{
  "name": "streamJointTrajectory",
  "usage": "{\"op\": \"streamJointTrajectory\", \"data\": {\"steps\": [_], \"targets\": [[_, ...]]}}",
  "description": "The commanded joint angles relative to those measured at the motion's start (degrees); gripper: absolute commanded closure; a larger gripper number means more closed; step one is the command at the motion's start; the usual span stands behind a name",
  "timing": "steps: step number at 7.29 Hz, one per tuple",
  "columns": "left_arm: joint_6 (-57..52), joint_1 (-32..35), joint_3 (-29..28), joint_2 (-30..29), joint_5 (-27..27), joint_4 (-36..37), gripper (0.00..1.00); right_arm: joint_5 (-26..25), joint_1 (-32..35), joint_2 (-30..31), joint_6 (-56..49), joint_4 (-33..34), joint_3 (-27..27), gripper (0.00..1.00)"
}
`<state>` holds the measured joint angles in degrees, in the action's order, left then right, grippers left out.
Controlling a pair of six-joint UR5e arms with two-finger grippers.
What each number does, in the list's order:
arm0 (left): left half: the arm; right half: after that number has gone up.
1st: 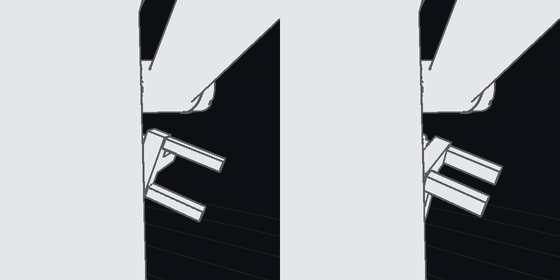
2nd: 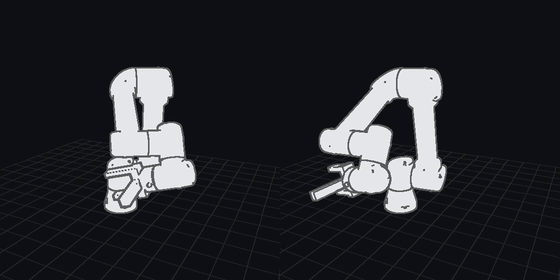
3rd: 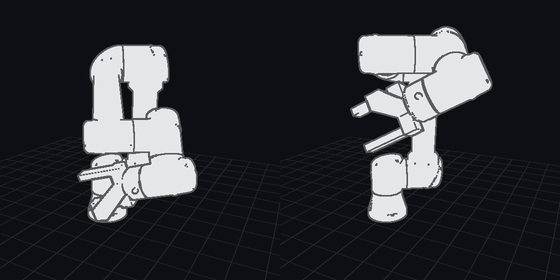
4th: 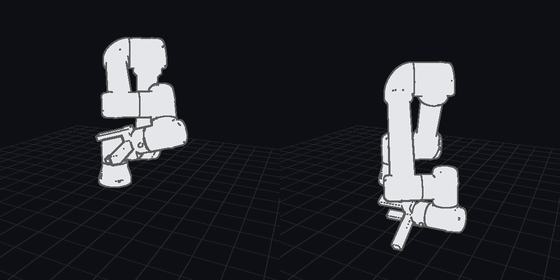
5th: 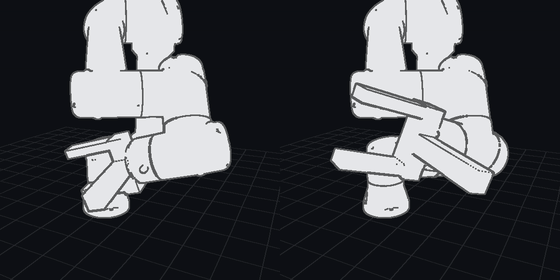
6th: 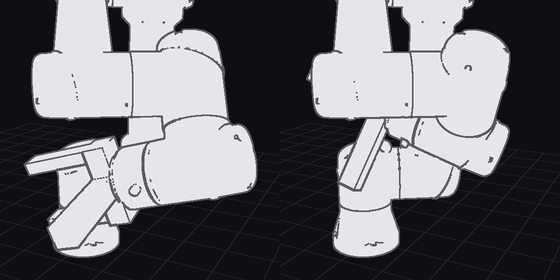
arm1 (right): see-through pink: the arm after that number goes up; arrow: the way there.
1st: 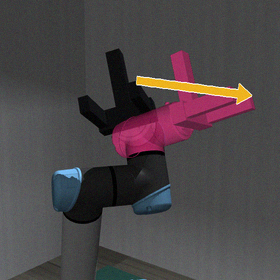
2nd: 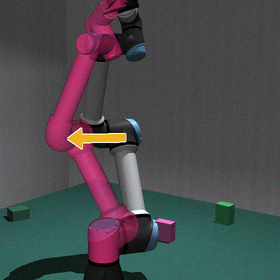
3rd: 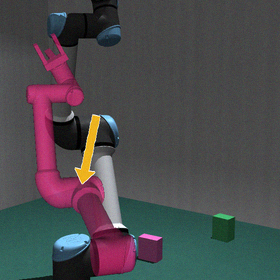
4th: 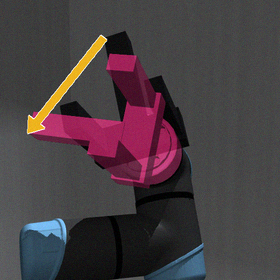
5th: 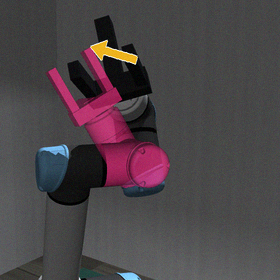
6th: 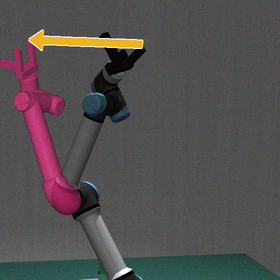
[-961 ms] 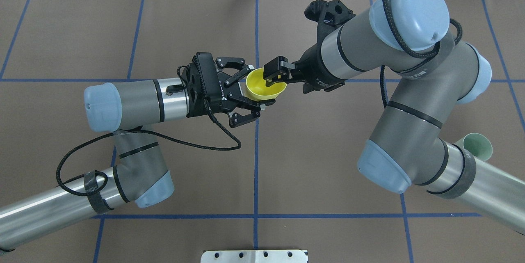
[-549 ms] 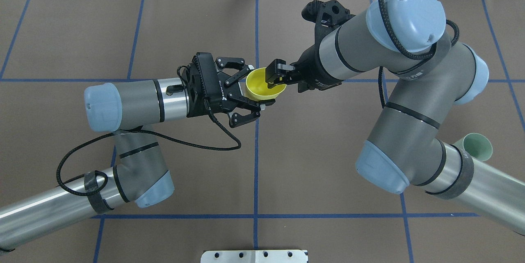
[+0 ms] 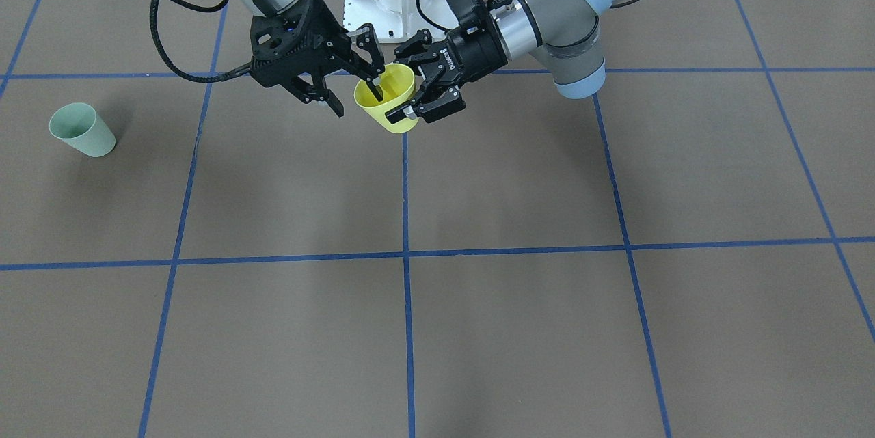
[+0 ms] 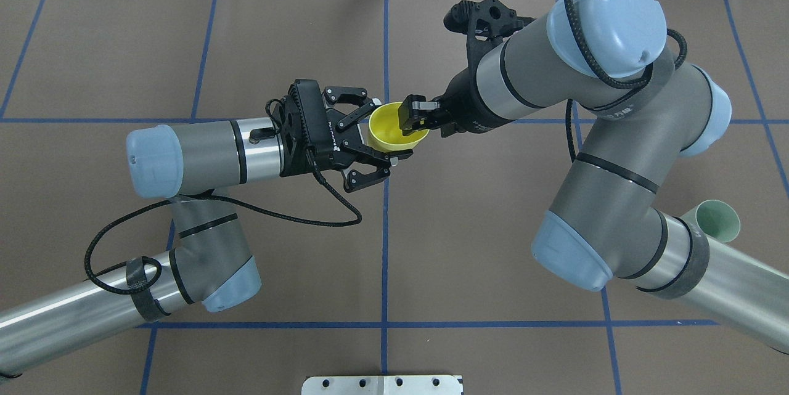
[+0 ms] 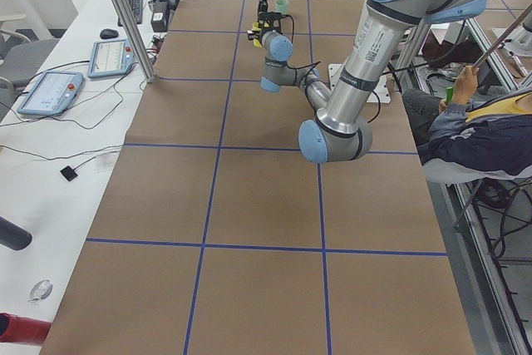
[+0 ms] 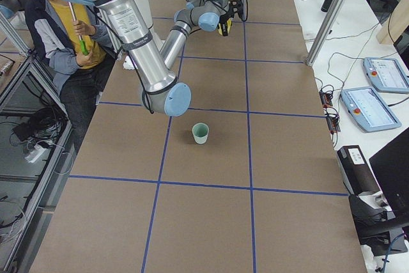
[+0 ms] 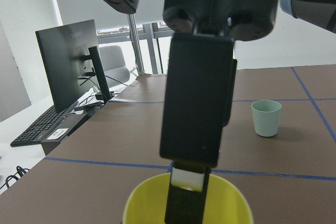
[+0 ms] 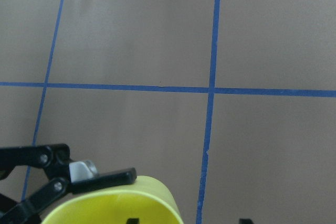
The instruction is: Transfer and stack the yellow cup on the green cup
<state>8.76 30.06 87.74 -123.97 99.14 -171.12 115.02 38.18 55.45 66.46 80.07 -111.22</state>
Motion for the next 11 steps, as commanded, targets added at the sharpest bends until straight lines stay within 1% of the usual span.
{"op": "streamJointTrajectory", "data": {"steps": [1,2,3,4,5,6,7,9,11], "targets": [[-0.1,0.0,0.0,0.0,0.0,0.0,0.65,0.4,0.0,-0.2,-0.6,0.0,0.4,0.45],[-0.1,0.0,0.0,0.0,0.0,0.0,0.64,0.4,-0.1,-0.9,-0.6,0.0,1.0,0.5],[-0.1,-0.1,0.0,0.1,0.0,0.0,0.63,0.4,-0.1,-1.6,-0.6,0.0,2.0,0.53],[-0.1,-0.1,0.0,0.1,0.0,0.0,0.61,0.4,-0.1,-2.0,-0.6,0.0,2.3,0.61],[-0.1,-0.1,0.0,0.5,0.0,0.0,0.59,0.4,0.0,-2.1,-0.7,0.0,2.3,0.89],[-0.1,-0.1,0.0,0.7,0.0,0.0,0.44,0.3,0.1,-2.1,-0.8,0.1,2.3,1.0],[-0.1,-0.1,0.0,0.7,0.0,0.0,0.28,0.1,0.3,-2.1,-0.8,0.0,2.3,1.0],[0.0,-0.2,0.0,0.7,0.0,0.0,0.01,0.0,1.5,-2.1,-0.5,0.9,2.3,1.0],[0.1,-0.2,0.0,0.8,-0.1,0.0,0.01,0.2,1.9,-1.8,-0.6,1.3,2.2,1.0]]}}
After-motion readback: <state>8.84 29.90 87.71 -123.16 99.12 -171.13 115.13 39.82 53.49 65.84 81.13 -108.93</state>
